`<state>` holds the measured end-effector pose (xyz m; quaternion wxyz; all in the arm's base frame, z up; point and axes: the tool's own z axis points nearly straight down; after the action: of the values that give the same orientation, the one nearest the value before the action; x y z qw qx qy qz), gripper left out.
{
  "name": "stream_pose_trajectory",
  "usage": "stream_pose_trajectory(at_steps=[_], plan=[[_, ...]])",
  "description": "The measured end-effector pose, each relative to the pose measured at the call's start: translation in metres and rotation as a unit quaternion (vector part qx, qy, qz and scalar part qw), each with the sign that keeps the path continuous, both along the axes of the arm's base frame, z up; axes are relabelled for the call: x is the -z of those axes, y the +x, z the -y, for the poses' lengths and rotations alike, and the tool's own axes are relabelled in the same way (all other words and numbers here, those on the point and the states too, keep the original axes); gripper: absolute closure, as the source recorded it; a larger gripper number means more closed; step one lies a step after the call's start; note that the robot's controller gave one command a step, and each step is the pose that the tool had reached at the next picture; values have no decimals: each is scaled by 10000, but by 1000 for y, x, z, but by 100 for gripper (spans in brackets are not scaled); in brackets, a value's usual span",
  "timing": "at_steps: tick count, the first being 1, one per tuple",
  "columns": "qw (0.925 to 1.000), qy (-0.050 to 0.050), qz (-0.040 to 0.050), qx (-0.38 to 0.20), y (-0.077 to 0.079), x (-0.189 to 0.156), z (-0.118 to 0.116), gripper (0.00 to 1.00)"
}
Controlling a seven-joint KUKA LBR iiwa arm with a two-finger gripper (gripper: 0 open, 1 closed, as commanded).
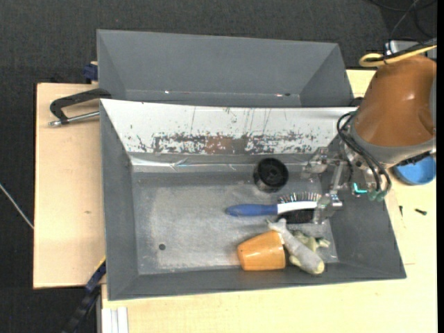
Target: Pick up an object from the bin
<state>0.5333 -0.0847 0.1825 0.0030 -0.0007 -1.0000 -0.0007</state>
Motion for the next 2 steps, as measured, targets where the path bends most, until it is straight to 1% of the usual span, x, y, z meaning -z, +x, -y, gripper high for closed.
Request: stream_pose_trajectory(at_steps=[1, 2], plan=[[9992, 0, 36, 389, 7, 94, 8, 0], [9993, -1, 48, 374, 8, 91, 7, 100]])
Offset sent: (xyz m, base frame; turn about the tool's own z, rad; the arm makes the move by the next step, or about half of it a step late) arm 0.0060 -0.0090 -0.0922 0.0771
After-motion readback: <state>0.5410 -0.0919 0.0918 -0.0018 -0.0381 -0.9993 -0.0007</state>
